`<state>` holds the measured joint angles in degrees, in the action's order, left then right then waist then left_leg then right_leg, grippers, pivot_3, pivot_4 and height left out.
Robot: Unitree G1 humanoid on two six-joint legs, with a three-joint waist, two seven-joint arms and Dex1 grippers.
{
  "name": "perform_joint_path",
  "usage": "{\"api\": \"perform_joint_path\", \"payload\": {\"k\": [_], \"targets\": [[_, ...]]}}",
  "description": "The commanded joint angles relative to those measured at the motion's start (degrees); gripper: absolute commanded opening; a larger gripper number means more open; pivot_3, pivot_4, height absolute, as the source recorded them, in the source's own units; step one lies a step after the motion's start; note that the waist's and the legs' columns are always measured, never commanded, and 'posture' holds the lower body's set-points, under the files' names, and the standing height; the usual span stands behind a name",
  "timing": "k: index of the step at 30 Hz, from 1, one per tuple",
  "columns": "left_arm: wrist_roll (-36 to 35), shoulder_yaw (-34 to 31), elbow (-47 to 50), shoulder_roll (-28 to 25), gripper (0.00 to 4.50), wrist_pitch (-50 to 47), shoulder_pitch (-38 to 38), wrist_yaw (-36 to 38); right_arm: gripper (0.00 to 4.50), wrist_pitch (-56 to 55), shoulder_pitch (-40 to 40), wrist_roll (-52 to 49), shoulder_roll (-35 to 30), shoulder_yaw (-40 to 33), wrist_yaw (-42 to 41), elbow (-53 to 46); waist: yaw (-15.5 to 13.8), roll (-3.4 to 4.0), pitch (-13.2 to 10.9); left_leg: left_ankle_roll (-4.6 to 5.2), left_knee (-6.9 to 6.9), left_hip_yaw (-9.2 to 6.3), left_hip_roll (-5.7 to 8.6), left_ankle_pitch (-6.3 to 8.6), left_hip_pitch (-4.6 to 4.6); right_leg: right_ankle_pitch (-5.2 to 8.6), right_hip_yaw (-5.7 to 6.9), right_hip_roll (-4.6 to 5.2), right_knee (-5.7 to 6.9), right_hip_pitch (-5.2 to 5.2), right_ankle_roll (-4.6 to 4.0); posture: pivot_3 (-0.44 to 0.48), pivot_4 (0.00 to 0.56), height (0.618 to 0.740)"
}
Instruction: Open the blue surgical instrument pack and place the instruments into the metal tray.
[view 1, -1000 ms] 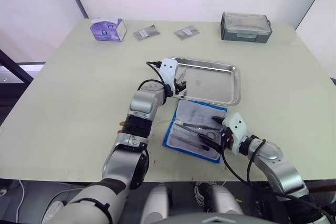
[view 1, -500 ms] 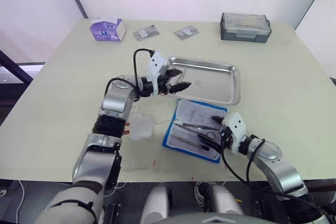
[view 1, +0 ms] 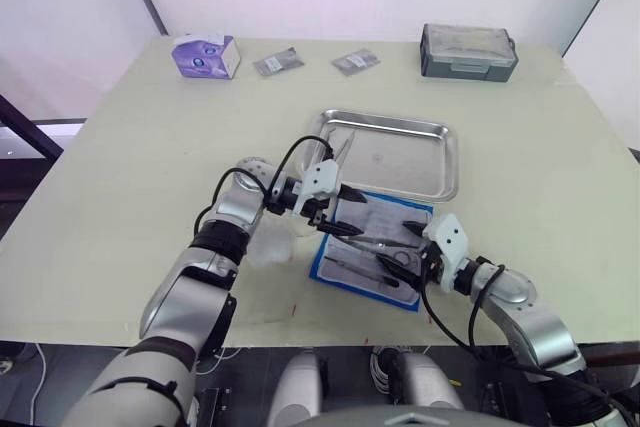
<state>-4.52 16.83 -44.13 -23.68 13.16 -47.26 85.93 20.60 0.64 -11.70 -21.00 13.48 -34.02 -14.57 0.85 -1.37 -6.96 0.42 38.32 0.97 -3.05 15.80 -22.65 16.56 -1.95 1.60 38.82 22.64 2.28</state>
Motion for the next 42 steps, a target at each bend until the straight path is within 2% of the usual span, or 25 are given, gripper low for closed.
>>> {"api": "perform_joint_path", "payload": {"k": [1, 10, 13, 14, 15, 18, 19, 24, 31, 36, 39, 42], "targets": [[1.3, 0.3, -2.5, 0.9, 3.38, 3.3, -1.7, 0.7, 4.5, 2.9, -2.8, 1.6, -0.7, 1.0, 0.7, 3.7, -0.1, 0.0, 0.0, 0.0, 0.0, 0.0, 0.0, 0.0, 0.0, 0.0, 0.0, 0.0, 0.0, 0.0, 0.0, 0.0, 0.15, 0.738], [4.2, 1.2, -7.3, 1.7, 3.38, 8.1, -1.9, 0.4, 4.5, 3.2, -3.5, 1.4, -1.2, 1.1, 0.9, 2.8, -0.1, -0.01, 0.0, 0.01, 0.01, -0.03, 0.0, 0.0, -0.03, 0.0, 0.01, 0.0, -0.01, 0.0, 0.0, 0.0, 0.15, 0.738], [4.3, 1.2, -7.6, 2.2, 2.45, 8.3, -1.8, 0.4, 4.5, 3.2, -3.4, 1.5, -1.2, 1.1, 0.9, 2.8, -0.1, -0.01, 0.0, 0.01, 0.01, -0.03, 0.0, 0.01, -0.03, 0.0, 0.01, 0.0, -0.01, -0.01, 0.01, 0.0, 0.15, 0.738], [4.4, 1.2, -7.6, 2.2, 1.93, 8.4, -1.8, 0.4, 4.5, 3.2, -3.4, 1.5, -1.2, 1.1, 0.9, 2.8, -0.1, -0.01, 0.0, 0.01, 0.01, -0.03, 0.0, 0.01, -0.03, 0.0, 0.01, 0.0, -0.01, -0.01, 0.01, 0.0, 0.15, 0.738], [4.6, 1.3, -7.6, 2.2, 1.68, 8.8, -1.8, 0.5, 4.5, 3.3, -3.4, 1.5, -1.2, 1.2, 0.9, 2.7, -0.1, -0.01, 0.0, 0.01, 0.01, -0.03, 0.0, 0.01, -0.03, 0.0, 0.01, 0.0, -0.01, -0.01, 0.01, 0.0, 0.15, 0.738], [4.7, 1.5, -7.5, 2.3, 0.15, 8.8, -1.5, 1.7, 4.5, 3.3, -3.3, 1.5, -1.1, 1.2, 1.0, 2.8, -0.1, -0.01, 0.0, 0.01, 0.01, -0.03, 0.0, 0.01, -0.03, 0.0, 0.01, 0.0, -0.01, -0.01, 0.01, 0.0, 0.15, 0.738], [4.5, 1.7, -7.3, 2.2, 0.06, 8.6, -1.3, 2.6, 4.5, 3.3, -3.4, 1.5, -1.0, 1.3, 1.0, 2.7, -0.1, -0.01, 0.0, 0.01, 0.01, -0.03, 0.0, 0.01, -0.03, 0.0, 0.01, 0.0, -0.01, -0.01, 0.01, 0.0, 0.15, 0.738], [4.2, 1.6, -6.8, 1.9, 0.06, 8.2, -1.0, 4.4, 4.5, 3.3, -3.5, 1.5, -0.9, 1.4, 1.2, 2.7, -0.1, -0.01, 0.0, 0.01, 0.01, -0.03, 0.0, 0.01, -0.03, 0.0, 0.01, 0.0, -0.01, -0.01, 0.01, 0.0, 0.15, 0.738], [3.3, -1.0, -10.3, 2.5, 0.06, 5.7, -4.2, 1.5, 4.5, 3.4, -3.9, 1.4, -0.7, 1.6, 1.5, 2.4, -0.1, -0.01, 0.0, 0.02, 0.01, -0.03, 0.0, 0.01, -0.03, 0.0, 0.02, 0.0, -0.01, -0.01, 0.01, 0.0, 0.15, 0.738], [1.0, -3.1, -10.7, 2.2, 0.06, 1.4, -5.7, 5.4, 4.5, 3.5, -4.0, 1.4, -0.7, 1.6, 1.6, 2.2, 0.0, -0.01, 0.0, 0.02, 0.01, -0.04, 0.0, 0.01, -0.05, 0.0, 0.03, -0.01, -0.01, 0.0, 0.01, 0.0, 0.15, 0.738], [0.3, -4.0, -10.2, 2.4, 0.82, 2.2, -5.4, 5.4, 4.5, 3.4, -4.0, 1.3, -0.7, 1.5, 1.6, 2.3, 0.0, -0.01, 0.0, 0.02, 0.01, -0.05, 0.0, 0.01, -0.05, 0.0, 0.03, -0.01, -0.01, 0.0, 0.01, 0.0, 0.15, 0.738], [-0.4, -4.5, -9.4, 2.5, 2.27, 2.9, -4.6, 6.4, 4.5, 3.5, -4.0, 1.3, -0.7, 1.5, 1.5, 2.3, -0.1, -0.01, 0.0, 0.02, 0.01, -0.05, 0.0, 0.01, -0.05, 0.0, 0.03, -0.01, -0.01, 0.0, 0.01, 0.0, 0.15, 0.738]]}}
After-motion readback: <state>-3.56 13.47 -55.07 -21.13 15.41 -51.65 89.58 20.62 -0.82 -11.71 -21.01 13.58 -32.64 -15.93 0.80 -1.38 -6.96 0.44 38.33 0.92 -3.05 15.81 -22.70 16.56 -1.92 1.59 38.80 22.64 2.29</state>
